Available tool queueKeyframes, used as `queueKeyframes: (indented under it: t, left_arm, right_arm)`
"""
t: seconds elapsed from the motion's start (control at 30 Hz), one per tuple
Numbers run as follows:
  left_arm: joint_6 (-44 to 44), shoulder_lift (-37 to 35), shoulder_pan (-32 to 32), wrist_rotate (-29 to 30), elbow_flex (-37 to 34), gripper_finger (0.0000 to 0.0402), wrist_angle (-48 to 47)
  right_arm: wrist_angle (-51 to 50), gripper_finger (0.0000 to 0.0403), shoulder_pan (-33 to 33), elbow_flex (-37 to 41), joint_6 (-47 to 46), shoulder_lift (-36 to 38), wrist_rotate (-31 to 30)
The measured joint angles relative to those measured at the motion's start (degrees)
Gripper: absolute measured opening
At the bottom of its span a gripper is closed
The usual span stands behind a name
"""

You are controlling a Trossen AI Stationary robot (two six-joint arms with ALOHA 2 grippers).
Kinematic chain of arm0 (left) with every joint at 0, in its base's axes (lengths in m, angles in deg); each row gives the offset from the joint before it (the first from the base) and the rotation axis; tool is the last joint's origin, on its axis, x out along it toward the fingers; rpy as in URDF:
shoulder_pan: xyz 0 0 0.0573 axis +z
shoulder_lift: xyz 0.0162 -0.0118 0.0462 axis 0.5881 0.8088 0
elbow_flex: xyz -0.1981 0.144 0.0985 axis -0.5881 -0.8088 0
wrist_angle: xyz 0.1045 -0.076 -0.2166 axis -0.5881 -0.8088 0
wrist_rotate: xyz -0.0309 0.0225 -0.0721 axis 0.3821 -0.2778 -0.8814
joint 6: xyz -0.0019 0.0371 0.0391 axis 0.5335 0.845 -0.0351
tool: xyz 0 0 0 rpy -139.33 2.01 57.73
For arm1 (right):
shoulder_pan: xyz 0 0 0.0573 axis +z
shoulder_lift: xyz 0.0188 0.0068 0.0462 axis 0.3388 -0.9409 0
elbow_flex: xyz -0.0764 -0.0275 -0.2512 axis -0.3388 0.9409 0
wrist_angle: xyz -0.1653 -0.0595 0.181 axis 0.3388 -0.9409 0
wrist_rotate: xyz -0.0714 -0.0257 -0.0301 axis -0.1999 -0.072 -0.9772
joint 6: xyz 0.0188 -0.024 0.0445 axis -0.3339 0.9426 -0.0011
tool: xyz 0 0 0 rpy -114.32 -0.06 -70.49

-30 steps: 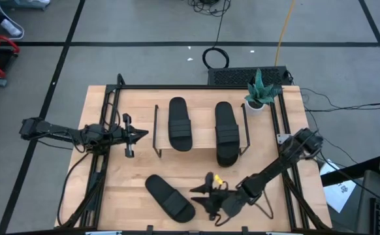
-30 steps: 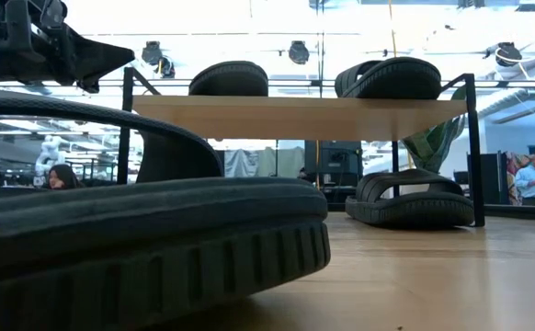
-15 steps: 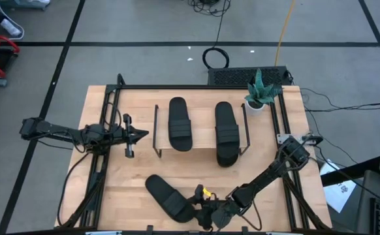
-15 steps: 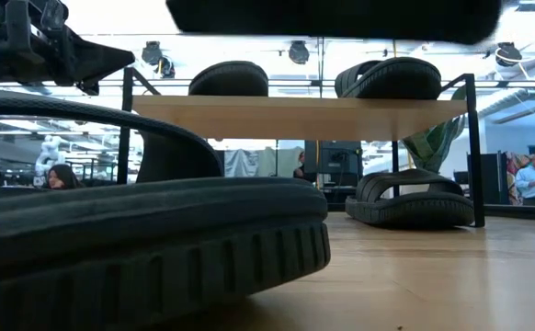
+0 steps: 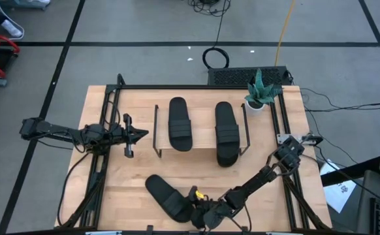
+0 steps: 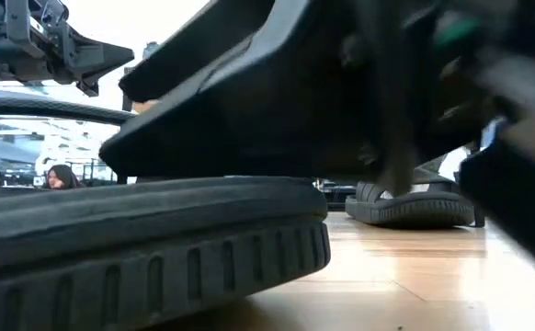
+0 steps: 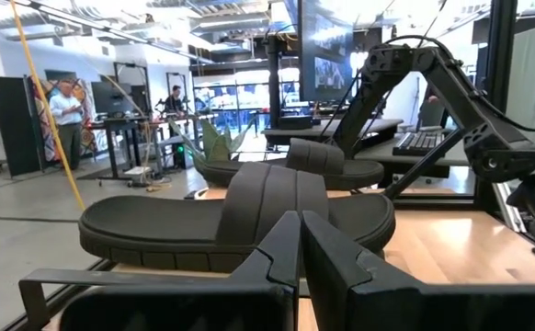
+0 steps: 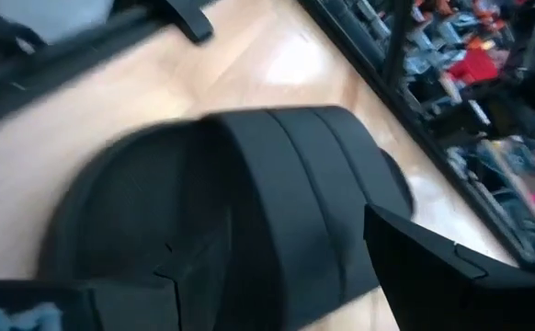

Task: Pick and place slides into the shelf
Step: Put the black slide under the shelf

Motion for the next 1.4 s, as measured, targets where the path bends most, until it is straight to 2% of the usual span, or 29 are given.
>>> queueKeyframes:
  t: [0.2, 0.4, 0.53, 0.7, 0.87, 0.93, 1.07, 1.2, 1.4]
  left_arm:
    - [0.02, 0.00, 0.02, 0.00, 0.00, 0.0021, 0.02]
    - [0.13, 0.00, 0.02, 0.00, 0.00, 0.0021, 0.02]
    - [0.44, 0.00, 0.02, 0.00, 0.00, 0.0021, 0.02]
    - [0.44, 0.01, 0.02, 0.00, 0.00, 0.0021, 0.02]
    - [0.20, 0.00, 0.02, 0.00, 0.00, 0.0021, 0.02]
    - [0.17, 0.01, -0.01, 0.00, 0.00, 0.0021, 0.02]
    - [0.09, 0.00, 0.01, 0.00, 0.00, 0.0021, 0.02]
    - [-0.17, 0.01, 0.01, 0.00, 0.00, 0.0021, 0.02]
    - [-0.21, 0.00, 0.00, 0.00, -0.01, 0.0021, 0.02]
  right_arm:
    - [1.41, 0.0240, -0.59, 0.00, 3.09, -1.40, -5.94]
    - [1.87, 0.0240, -2.37, 0.00, 1.13, -1.55, -5.64]
    - [2.19, 0.0226, -3.64, 0.00, -0.92, -1.46, -0.04]
    - [2.38, 0.0157, -4.40, -0.02, -4.00, -1.28, 5.06]
    - [2.26, 0.0040, -4.15, -0.07, -2.32, -1.29, 4.74]
    - [2.21, 0.0014, -3.73, -0.07, -1.82, -1.31, 2.68]
    - [1.05, 0.0010, -2.36, 0.01, -2.61, -0.67, -7.81]
    - [-3.75, 0.0005, -0.29, 0.11, -0.96, 2.37, -14.42]
    - [-13.07, 0.0003, 4.01, 0.11, -3.53, 7.32, -28.54]
